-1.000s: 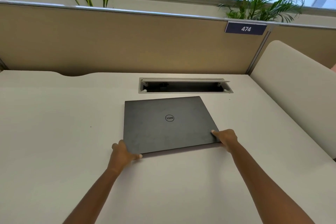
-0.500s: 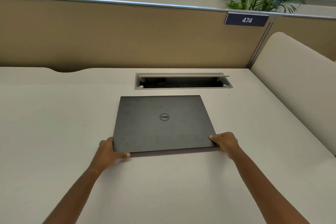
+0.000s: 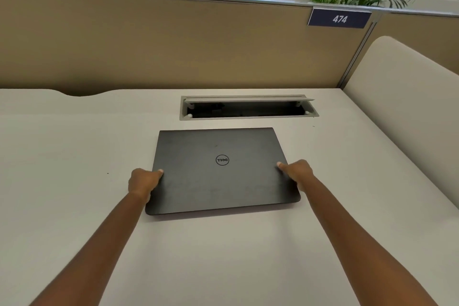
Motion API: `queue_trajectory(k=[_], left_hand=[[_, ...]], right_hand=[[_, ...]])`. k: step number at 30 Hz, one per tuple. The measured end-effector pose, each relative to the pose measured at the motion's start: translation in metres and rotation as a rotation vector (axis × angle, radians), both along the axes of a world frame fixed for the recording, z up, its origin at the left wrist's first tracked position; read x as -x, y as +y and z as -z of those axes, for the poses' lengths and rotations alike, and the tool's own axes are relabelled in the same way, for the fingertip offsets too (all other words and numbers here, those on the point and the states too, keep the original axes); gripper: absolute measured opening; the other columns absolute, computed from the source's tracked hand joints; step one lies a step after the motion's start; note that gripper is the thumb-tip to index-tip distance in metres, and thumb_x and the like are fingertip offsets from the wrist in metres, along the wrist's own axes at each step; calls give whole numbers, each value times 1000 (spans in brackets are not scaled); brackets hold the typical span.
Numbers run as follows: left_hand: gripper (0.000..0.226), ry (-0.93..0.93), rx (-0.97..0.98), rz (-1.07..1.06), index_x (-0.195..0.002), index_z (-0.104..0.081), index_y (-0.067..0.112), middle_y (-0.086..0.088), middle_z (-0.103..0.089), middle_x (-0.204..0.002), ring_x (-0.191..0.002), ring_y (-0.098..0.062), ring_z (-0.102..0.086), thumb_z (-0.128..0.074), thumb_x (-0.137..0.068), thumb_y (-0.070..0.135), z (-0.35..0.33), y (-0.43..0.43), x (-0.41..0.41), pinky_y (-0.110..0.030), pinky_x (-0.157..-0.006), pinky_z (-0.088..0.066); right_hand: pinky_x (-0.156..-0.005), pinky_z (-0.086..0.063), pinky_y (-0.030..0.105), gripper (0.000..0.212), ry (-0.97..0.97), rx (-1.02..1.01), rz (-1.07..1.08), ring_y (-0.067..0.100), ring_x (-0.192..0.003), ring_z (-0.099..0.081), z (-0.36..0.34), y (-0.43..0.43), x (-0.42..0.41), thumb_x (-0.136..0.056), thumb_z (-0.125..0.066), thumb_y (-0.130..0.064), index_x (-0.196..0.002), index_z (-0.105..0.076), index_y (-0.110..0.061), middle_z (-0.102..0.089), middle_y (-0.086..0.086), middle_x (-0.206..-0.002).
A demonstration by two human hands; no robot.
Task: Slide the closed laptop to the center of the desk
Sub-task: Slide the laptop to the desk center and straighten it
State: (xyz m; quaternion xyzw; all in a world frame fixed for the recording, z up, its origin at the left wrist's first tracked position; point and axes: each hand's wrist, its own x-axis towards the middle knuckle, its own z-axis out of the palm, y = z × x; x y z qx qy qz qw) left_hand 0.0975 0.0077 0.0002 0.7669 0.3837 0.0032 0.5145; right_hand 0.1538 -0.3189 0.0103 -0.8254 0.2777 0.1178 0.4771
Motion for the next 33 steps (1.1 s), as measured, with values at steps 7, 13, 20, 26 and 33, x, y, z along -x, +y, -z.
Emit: queue_trajectory(k=[7, 13, 20, 26, 33], left_hand=[[31, -26, 81, -153, -65, -51, -7, -12, -50, -67, -68, -30, -46, -67, -83, 12, 7, 5, -7, -34, -75, -37], [35, -85, 43, -140, -55, -46, 10, -12, -51, -69, -74, -25, -44, -65, -85, 12, 21, 10, 4, -30, -72, -34], [29, -124, -71, -84, -94, -67, -12, -27, -68, -99, -86, -41, -59, -60, -88, 15, 17, 3, 9, -40, -80, -47], [33, -107, -149, -65, -105, -65, -12, -29, -66, -112, -102, -45, -59, -60, -88, 16, 18, -3, 13, -50, -97, -47], [34, -99, -179, -56, -108, -62, -12, -31, -64, -114, -109, -47, -55, -59, -89, 17, 19, -6, 15, -52, -100, -44]], right_hand=[[-76, -36, 35, 38, -46, -116, 151, 28, -88, -44, 13, 6, 5, -81, -71, -22, -101, -53, 5, -53, 17, -101], [-45, -22, 27, 56, -133, -73, 144, 17, -46, -29, 29, 14, 21, -85, -66, -16, -45, -27, -14, -35, 2, -51], [-45, -27, 25, 48, -174, -7, 108, 16, -48, -35, 32, 14, 20, -87, -63, -18, -47, -38, -10, -44, 3, -53], [-52, -32, 28, 34, -188, 28, 117, 26, -58, -43, 30, 15, 18, -87, -64, -17, -60, -55, 1, -48, 5, -55], [-67, -37, 30, 30, -210, 34, 123, 28, -72, -49, 29, 15, 17, -86, -64, -17, -90, -66, 13, -59, 12, -78]])
